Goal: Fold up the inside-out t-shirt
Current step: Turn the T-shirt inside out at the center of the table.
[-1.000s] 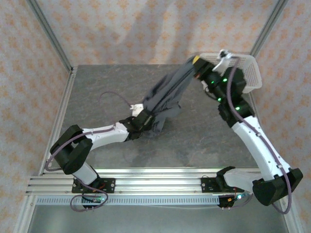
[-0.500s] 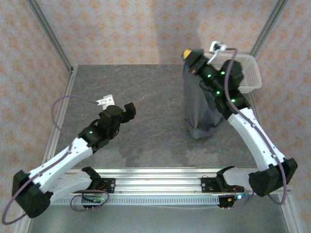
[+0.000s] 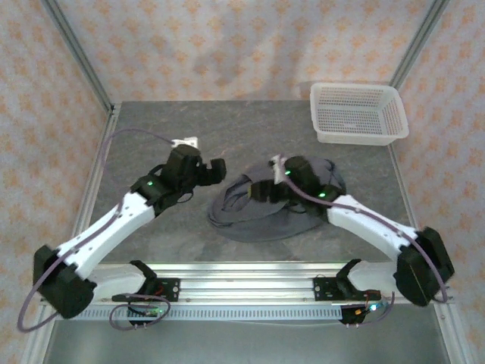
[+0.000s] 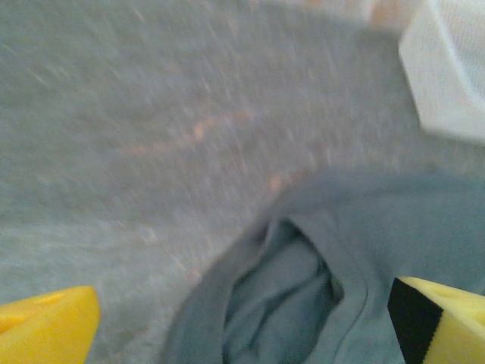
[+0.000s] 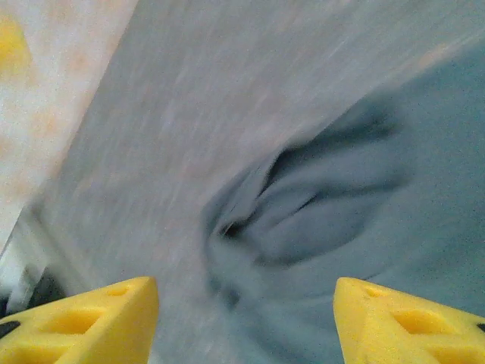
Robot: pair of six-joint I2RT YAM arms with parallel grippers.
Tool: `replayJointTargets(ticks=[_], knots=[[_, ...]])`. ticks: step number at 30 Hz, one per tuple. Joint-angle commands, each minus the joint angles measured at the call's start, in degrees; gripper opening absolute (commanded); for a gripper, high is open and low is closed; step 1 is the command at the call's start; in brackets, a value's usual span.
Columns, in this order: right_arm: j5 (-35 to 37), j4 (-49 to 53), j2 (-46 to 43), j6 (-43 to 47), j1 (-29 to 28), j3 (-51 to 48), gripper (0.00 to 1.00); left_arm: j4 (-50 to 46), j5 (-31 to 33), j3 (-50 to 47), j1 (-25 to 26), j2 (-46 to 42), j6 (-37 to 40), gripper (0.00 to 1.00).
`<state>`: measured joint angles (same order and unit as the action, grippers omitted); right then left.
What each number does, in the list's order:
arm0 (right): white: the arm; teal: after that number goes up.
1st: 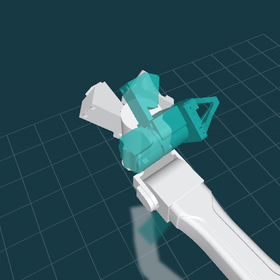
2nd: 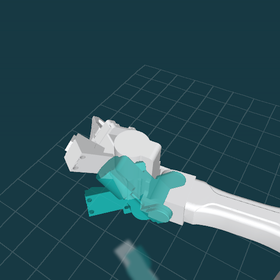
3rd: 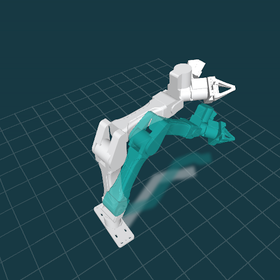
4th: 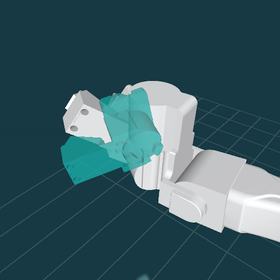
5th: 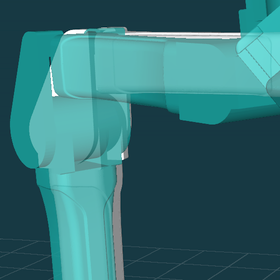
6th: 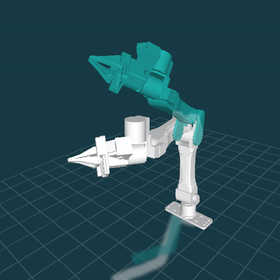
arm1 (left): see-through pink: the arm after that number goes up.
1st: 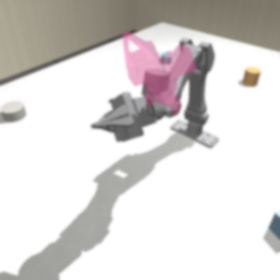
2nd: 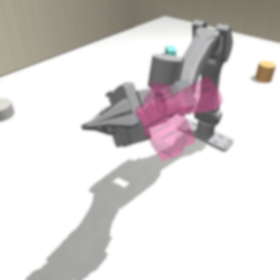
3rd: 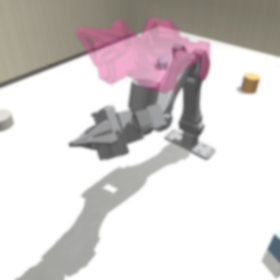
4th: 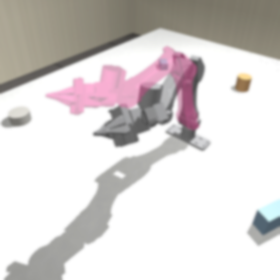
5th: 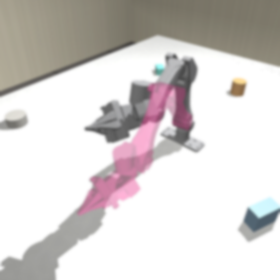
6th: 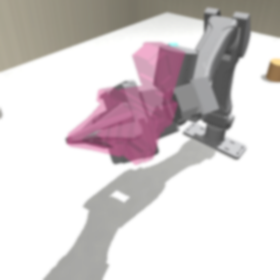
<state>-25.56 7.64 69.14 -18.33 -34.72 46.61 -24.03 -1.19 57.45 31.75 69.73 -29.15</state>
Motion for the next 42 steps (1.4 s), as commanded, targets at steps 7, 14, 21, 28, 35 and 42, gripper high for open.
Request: replayJointTargets(ticks=[7, 14, 21, 28, 35, 42], knots=[[19.8, 14.5, 4.8, -5.1, 10.3, 2.3, 0.64, 5.3, -12.4, 8.3, 8.7, 23.0, 0.7, 0.9], [19.7, 13.9, 2.6, -5.7, 10.3, -1.2, 0.66, 9.1, -19.9, 15.5, 11.0, 38.8, 2.5, 0.72], [18.0, 13.2, -4.3, -0.6, 10.3, -3.9, 0.67, 9.7, -18.4, 16.1, 10.6, 33.9, 1.4, 0.0], [15.2, -2.5, -15.1, 10.3, 2.1, -15.3, 0.71, 2.4, -16.2, 20.1, 9.4, 27.9, 1.0, 0.0], [22.2, -22.2, -10.1, 18.1, -3.8, -23.9, 0.81, 0.7, -17.6, 23.0, 8.9, 25.6, 0.3, 0.0], [34.0, -28.1, 1.8, 21.8, -3.8, -19.6, 0.51, -1.5, -20.0, 24.5, 8.1, 24.3, 0.0, 0.0]])
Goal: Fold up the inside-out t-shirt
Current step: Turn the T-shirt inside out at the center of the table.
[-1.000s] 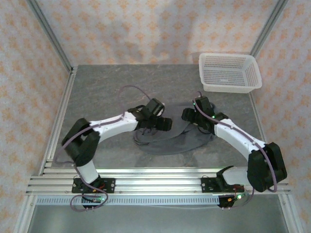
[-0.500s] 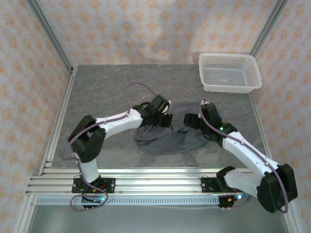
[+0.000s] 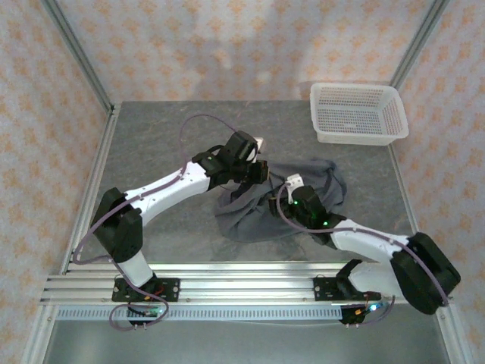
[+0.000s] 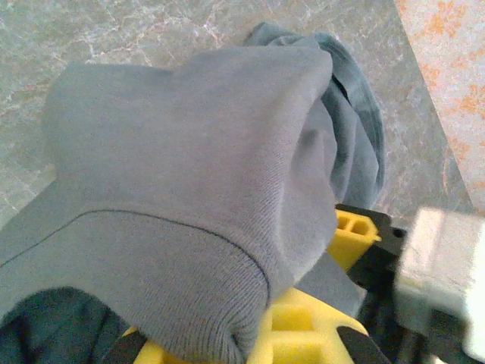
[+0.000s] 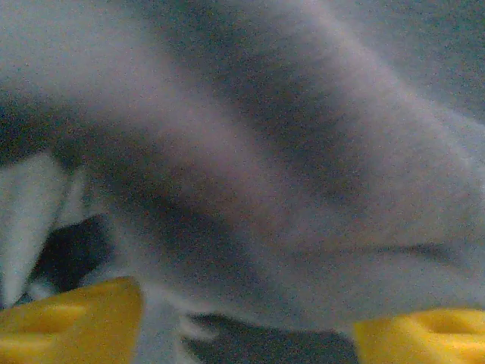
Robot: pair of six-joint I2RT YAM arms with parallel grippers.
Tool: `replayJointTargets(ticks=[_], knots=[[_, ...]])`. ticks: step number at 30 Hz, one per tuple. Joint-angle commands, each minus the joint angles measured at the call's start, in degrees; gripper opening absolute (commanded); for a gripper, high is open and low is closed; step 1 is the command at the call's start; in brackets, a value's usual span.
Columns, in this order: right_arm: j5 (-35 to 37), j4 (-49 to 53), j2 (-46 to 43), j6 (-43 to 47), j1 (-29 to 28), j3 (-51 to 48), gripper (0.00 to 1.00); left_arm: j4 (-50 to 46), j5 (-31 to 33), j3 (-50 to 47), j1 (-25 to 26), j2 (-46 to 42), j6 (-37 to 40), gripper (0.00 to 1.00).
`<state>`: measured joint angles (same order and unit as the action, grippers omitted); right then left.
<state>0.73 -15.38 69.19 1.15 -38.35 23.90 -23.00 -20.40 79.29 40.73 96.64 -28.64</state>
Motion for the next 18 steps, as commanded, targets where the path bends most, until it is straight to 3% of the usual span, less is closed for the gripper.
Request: replayJointTargets(ticks=[1, 3, 4, 8, 11, 15, 18], knots=[[7.4, -4.1, 1.8, 2.1, -0.1, 3.5, 0.34, -3.8, 0.1, 2.7, -1.5, -3.0, -0.2, 0.0], [1.2, -1.1, -0.3, 2.2, -0.1, 3.4, 0.02, -4.6, 1.9, 1.2, -4.5, -3.8, -0.9, 0.0], [-2.8, 0.5, -1.8, 2.3, 0.0, 3.2, 0.0, -4.0, 1.8, 0.2, -6.3, -3.9, -1.6, 0.0], [-26.7, 4.6, -12.4, -1.4, 0.3, 2.0, 0.0, -3.2, 2.7, -1.9, -13.5, -1.1, -0.6, 0.01], [-36.0, 3.9, -17.4, -6.9, 1.8, 2.3, 0.0, -1.3, 2.8, -1.6, -15.1, 2.6, 1.4, 0.14], [-38.4, 2.1, -19.2, -11.6, 4.8, 3.1, 0.0, 0.2, -0.9, -0.7, -16.3, 6.9, 0.8, 0.16], [-39.8, 0.2, -18.6, -14.1, 6.9, 3.4, 0.0, -1.2, 1.3, -0.9, -16.7, 6.1, 1.9, 0.27]])
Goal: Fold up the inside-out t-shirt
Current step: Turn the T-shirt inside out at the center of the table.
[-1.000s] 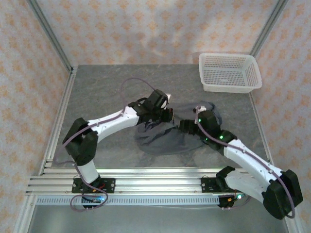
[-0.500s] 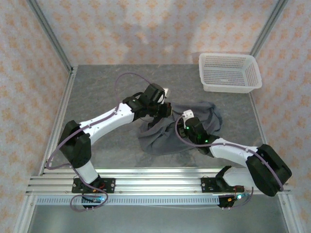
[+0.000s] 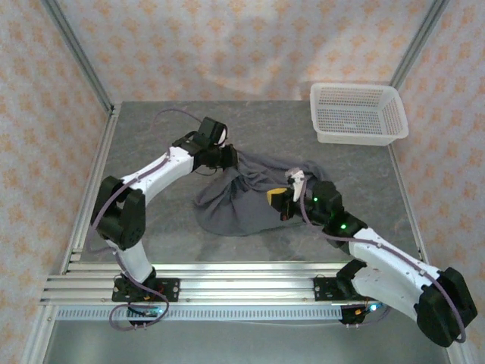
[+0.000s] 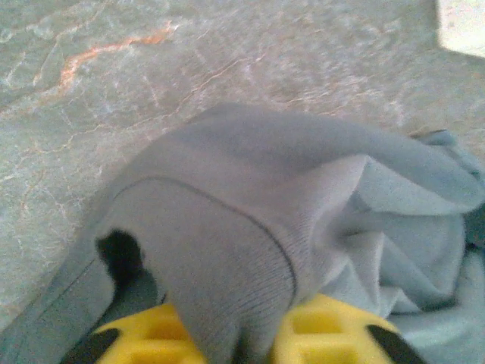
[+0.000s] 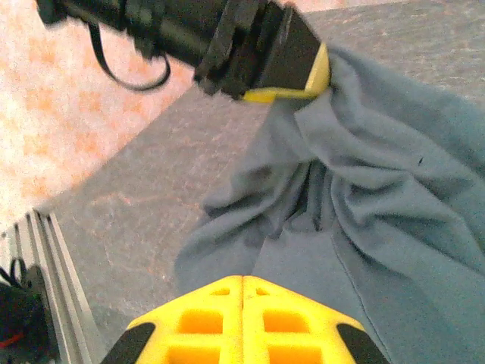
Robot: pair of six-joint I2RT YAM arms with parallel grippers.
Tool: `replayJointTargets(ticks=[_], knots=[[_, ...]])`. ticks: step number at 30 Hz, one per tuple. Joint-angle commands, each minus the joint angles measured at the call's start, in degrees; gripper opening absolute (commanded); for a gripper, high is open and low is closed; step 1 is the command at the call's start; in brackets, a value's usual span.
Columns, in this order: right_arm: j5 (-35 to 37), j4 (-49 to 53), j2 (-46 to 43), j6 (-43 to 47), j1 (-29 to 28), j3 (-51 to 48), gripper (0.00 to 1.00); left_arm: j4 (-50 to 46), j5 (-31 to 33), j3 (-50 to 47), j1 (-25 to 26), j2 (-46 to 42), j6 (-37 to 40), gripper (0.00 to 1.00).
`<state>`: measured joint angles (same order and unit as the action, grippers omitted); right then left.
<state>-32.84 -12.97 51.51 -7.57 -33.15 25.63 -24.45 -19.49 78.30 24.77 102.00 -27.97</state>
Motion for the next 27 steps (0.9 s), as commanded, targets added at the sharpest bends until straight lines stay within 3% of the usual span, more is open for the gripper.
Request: replayJointTargets(ticks=[1, 2, 3, 5, 6, 8, 13, 20, 22, 24, 26, 27], knots=[[-5.3, -1.6, -0.5, -4.9, 1.7, 1.7, 0.0, 0.3, 1.0, -0.4, -0.9, -0.1, 1.7, 0.27], [-2.8, -0.3, 0.2, -4.1, 1.6, 2.1, 0.0, 0.0, 1.3, -1.1, -1.1, -1.3, 2.1, 0.25], [0.0, 1.5, 1.3, -3.0, 1.7, 2.7, 0.06, -0.2, 1.2, -1.8, -1.3, -2.8, 2.3, 0.21], [1.9, 3.3, 4.2, 0.9, 1.0, 3.9, 0.37, -0.1, 0.6, -2.9, -1.3, -5.6, 1.6, 0.08], [3.4, 3.1, 6.3, 3.2, 0.0, 4.4, 0.47, 0.9, -0.9, -4.0, -1.3, -6.9, 0.8, 0.01], [8.6, 0.1, 11.1, 5.9, -2.3, 4.7, 0.56, 3.2, -3.6, -5.6, -1.2, -9.1, -1.2, 0.0], [17.9, -1.4, 27.8, 8.9, -4.3, 13.4, 0.63, 3.0, -3.9, -7.5, -0.4, -12.3, -2.3, 0.0], [17.8, -8.5, 45.3, 11.6, -5.7, 22.8, 0.7, 0.0, -5.2, -6.7, 0.4, -17.0, -5.2, 0.0], [17.8, -8.3, 48.3, 11.4, -5.7, 25.3, 0.67, -0.9, -5.1, -6.1, 0.4, -18.1, -6.1, 0.0], [18.4, -7.7, 49.6, 11.6, -5.7, 26.4, 0.52, -2.0, -3.7, -5.5, 0.4, -19.5, -6.5, 0.0], [17.9, -7.1, 47.9, 12.0, -5.6, 25.7, 0.17, -4.1, -0.9, -4.6, 0.0, -20.5, -5.9, 0.0], [17.3, -6.6, 46.4, 12.0, -5.6, 25.0, 0.04, -5.1, 0.2, -4.1, -0.4, -20.7, -5.4, 0.0]])
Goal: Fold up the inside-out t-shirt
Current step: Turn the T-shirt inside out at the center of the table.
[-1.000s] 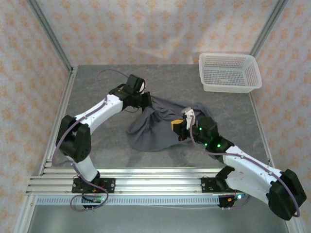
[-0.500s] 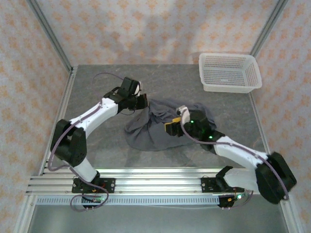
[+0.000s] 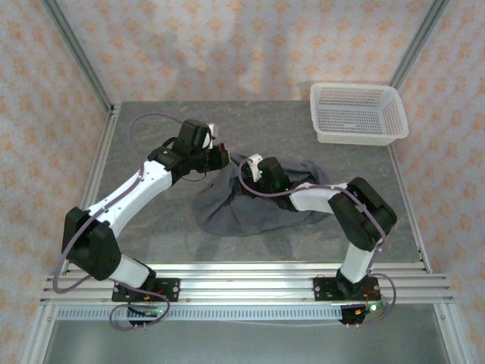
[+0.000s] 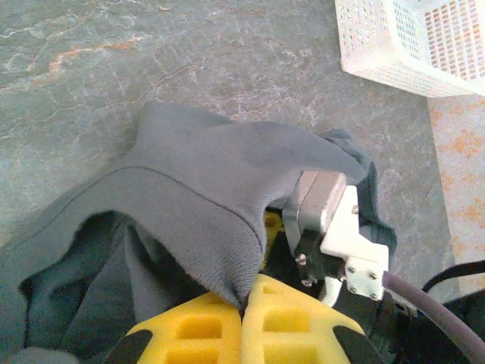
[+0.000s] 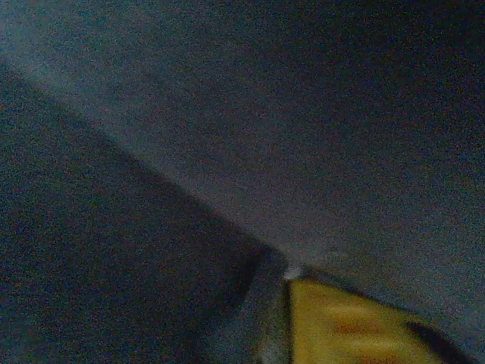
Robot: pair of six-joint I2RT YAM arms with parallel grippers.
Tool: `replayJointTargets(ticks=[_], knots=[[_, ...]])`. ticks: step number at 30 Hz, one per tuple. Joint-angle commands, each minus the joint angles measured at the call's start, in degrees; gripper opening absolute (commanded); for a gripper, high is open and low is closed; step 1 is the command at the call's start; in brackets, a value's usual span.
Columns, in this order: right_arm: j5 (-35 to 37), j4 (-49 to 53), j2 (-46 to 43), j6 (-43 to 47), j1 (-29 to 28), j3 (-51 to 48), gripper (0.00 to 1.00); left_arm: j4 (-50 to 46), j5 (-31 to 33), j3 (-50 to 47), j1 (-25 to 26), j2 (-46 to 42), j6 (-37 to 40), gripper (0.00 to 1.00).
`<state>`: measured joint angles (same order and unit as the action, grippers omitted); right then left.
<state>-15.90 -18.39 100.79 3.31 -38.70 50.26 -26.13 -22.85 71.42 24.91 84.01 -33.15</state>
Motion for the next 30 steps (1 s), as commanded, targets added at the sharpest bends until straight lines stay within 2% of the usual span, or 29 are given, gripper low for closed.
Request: replayJointTargets(ticks=[1, 3, 5, 7, 10, 12, 15, 17, 20, 22, 26, 30], knots=[[-0.9, -0.2, -5.1, 1.2, 0.1, -0.5, 0.0, -4.5, 4.8, 3.3, -1.1, -2.6, 0.2, 0.0], [-6.5, 2.6, -10.2, 0.5, 0.7, -2.2, 0.0, -5.4, 6.8, 4.0, -2.8, -1.8, 1.5, 0.0], [-17.6, 4.8, -16.4, -0.3, 2.1, -4.8, 0.0, -6.5, 10.5, 4.6, -4.5, -0.2, 3.8, 0.0], [-25.7, 7.2, -22.3, -1.2, 3.4, -7.1, 0.0, -7.3, 14.6, 4.9, -5.7, 2.0, 5.8, 0.0], [-34.3, 8.6, -30.9, -4.0, 5.2, -10.2, 0.0, -4.8, 18.3, 3.7, -6.8, 5.3, 7.2, 0.0], [-37.6, 8.1, -35.1, -6.3, 5.6, -11.5, 0.0, -2.2, 19.4, 2.6, -7.0, 7.3, 7.5, 0.0], [-37.9, 6.8, -38.4, -9.1, 5.7, -12.4, 0.0, 0.9, 20.0, 1.7, -7.0, 10.1, 7.2, 0.0], [-35.8, 6.1, -39.2, -10.0, 5.7, -12.6, 0.0, 2.5, 20.6, 0.8, -6.9, 10.5, 7.0, 0.16], [-30.2, 7.0, -38.4, -9.9, 6.0, -12.2, 0.0, 3.1, 21.8, -0.6, -6.9, 7.8, 7.6, 0.5], [-27.6, 8.0, -36.7, -10.1, 6.6, -11.4, 0.0, 2.3, 22.9, -1.9, -6.7, 3.7, 8.1, 0.61], [-27.4, 6.5, -33.5, -11.5, 7.1, -10.4, 0.0, 1.9, 24.6, -7.2, -2.8, -7.2, 9.7, 0.64], [-27.1, 5.6, -33.3, -11.6, 7.1, -9.6, 0.0, 5.7, 15.8, -13.8, 3.6, -12.8, 12.7, 0.59]])
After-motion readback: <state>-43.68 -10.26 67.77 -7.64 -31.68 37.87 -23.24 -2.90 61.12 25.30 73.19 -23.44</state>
